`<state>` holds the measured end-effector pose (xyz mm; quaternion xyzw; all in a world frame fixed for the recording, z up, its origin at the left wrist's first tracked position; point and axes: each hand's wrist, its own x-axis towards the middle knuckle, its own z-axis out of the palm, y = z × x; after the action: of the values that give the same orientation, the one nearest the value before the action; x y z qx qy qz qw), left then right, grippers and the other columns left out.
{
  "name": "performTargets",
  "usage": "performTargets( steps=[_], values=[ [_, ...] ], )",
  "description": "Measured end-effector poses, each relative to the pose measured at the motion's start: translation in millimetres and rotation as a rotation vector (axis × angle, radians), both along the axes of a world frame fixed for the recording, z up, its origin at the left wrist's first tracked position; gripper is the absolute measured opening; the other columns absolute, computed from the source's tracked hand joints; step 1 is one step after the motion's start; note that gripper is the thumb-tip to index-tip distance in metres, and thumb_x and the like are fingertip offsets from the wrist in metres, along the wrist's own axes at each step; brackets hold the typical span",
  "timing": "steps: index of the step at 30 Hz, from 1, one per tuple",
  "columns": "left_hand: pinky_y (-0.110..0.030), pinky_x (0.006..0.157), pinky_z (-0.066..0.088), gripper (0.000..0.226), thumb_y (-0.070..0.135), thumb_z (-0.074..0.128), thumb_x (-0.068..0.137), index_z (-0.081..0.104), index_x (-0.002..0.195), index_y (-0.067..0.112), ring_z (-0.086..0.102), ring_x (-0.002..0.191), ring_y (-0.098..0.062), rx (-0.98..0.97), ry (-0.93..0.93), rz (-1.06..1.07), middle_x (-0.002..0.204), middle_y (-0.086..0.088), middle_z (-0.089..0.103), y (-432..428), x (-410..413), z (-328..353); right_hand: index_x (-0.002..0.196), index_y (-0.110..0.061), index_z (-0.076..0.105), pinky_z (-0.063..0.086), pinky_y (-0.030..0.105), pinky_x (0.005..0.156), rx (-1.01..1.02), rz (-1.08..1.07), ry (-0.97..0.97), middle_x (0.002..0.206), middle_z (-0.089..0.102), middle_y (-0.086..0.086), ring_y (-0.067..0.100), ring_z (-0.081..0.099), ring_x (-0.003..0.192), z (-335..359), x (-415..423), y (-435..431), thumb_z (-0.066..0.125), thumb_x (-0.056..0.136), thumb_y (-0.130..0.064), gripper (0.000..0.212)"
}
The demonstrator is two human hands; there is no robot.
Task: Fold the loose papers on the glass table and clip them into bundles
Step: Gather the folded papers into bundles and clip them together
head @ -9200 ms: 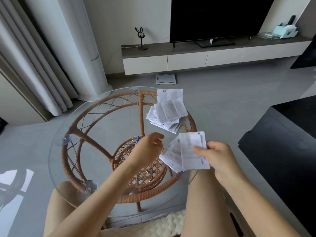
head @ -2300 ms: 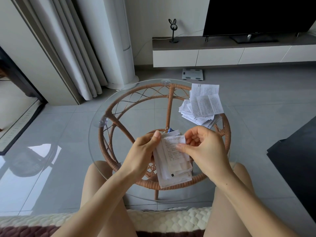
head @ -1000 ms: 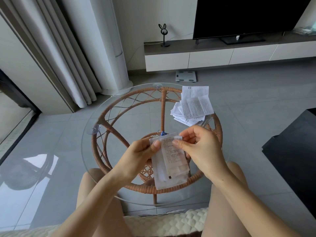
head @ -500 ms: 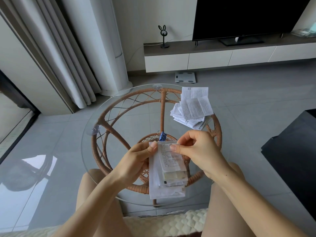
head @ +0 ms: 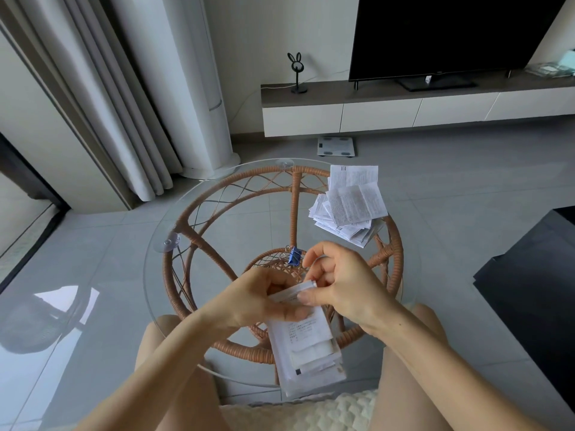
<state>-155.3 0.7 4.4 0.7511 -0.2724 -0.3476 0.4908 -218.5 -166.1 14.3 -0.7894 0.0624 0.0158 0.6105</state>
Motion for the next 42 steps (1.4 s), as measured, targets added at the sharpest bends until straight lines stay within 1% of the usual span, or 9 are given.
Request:
performTargets(
  steps=[4, 9, 14, 19, 24, 28, 35, 39, 42],
  values=[
    [-0.023, 0.056, 0.042, 0.020, 0.024, 0.084, 0.066, 0.068, 0.069, 0.012, 0.057, 0.061, -0.013, -0.109, -0.063, 0.143, 0.064, -0.002, 0.065, 6, 3, -8, 0.099, -0.023, 0.063, 0.053, 0.025, 0.071, -0.029, -0.052, 0.022, 0.076, 0.070, 0.001, 0.008, 0.064, 0.069, -8, -7, 1, 0.082, 0.070, -0.013, 0.036],
    [-0.034, 0.064, 0.052, 0.035, 0.022, 0.081, 0.060, 0.065, 0.081, -0.001, 0.067, 0.072, -0.027, -0.153, 0.091, 0.284, 0.078, -0.013, 0.071, 17, 8, -18, 0.072, -0.009, 0.067, 0.051, 0.026, 0.062, -0.087, 0.044, 0.044, 0.071, 0.072, 0.000, 0.013, 0.065, 0.063, -21, -14, 9, 0.078, 0.076, -0.016, 0.013],
    [-0.058, 0.078, 0.049, 0.067, 0.051, 0.076, 0.066, 0.062, 0.099, -0.006, 0.060, 0.088, -0.048, -0.073, 0.054, 0.177, 0.094, -0.028, 0.064, 19, 13, -16, 0.065, -0.009, 0.067, 0.053, 0.036, 0.065, -0.034, 0.061, 0.104, 0.068, 0.070, 0.009, 0.017, 0.065, 0.065, -29, 0, 10, 0.081, 0.071, -0.012, 0.016],
    [-0.044, 0.064, 0.043, 0.070, 0.053, 0.075, 0.062, 0.058, 0.084, -0.011, 0.053, 0.066, -0.027, -0.074, -0.028, 0.304, 0.076, -0.027, 0.059, 16, 18, -19, 0.074, -0.016, 0.072, 0.052, 0.024, 0.066, 0.016, 0.156, 0.216, 0.076, 0.073, 0.003, 0.010, 0.067, 0.070, -28, 12, 3, 0.078, 0.075, -0.027, 0.012],
    [-0.041, 0.069, 0.055, 0.027, 0.029, 0.074, 0.080, 0.067, 0.079, 0.003, 0.068, 0.068, -0.022, -0.002, -0.113, 0.403, 0.074, -0.008, 0.070, 23, 30, -23, 0.088, -0.019, 0.065, 0.049, 0.021, 0.061, -0.514, -0.115, 0.014, 0.075, 0.064, -0.007, 0.010, 0.061, 0.069, -29, 59, -8, 0.059, 0.088, -0.044, 0.025],
    [-0.026, 0.061, 0.052, 0.018, 0.023, 0.065, 0.088, 0.068, 0.080, 0.007, 0.064, 0.068, -0.015, 0.147, -0.340, 0.347, 0.075, -0.003, 0.069, 22, 34, -23, 0.071, -0.014, 0.047, 0.031, 0.025, 0.052, -0.911, -0.032, 0.097, 0.069, 0.050, -0.001, 0.018, 0.050, 0.069, -41, 98, 7, 0.054, 0.088, -0.054, 0.045],
    [-0.030, 0.069, 0.056, 0.031, 0.031, 0.067, 0.077, 0.067, 0.091, 0.003, 0.070, 0.080, -0.024, -0.099, 0.097, 0.360, 0.085, -0.008, 0.073, 33, 38, -33, 0.057, -0.017, 0.025, 0.019, 0.022, 0.044, -0.864, -0.116, 0.161, 0.055, 0.030, -0.003, 0.010, 0.030, 0.049, -51, 109, -12, 0.046, 0.096, -0.020, 0.044],
    [-0.024, 0.066, 0.054, 0.025, 0.030, 0.067, 0.076, 0.068, 0.089, 0.008, 0.071, 0.079, -0.019, -0.106, 0.119, 0.396, 0.084, -0.004, 0.074, 32, 41, -37, 0.097, -0.012, 0.052, 0.036, 0.024, 0.059, -0.982, -0.193, 0.107, 0.090, 0.065, 0.005, 0.025, 0.062, 0.082, -50, 105, -10, 0.046, 0.094, -0.049, 0.038],
    [-0.028, 0.070, 0.056, 0.030, 0.031, 0.068, 0.079, 0.067, 0.092, 0.004, 0.071, 0.080, -0.021, -0.079, 0.095, 0.393, 0.085, -0.005, 0.073, 33, 44, -38, 0.115, -0.008, 0.048, 0.038, 0.027, 0.063, -1.094, -0.149, 0.123, 0.105, 0.065, 0.009, 0.028, 0.063, 0.097, -49, 109, -5, 0.043, 0.095, -0.050, 0.047]
  ],
)
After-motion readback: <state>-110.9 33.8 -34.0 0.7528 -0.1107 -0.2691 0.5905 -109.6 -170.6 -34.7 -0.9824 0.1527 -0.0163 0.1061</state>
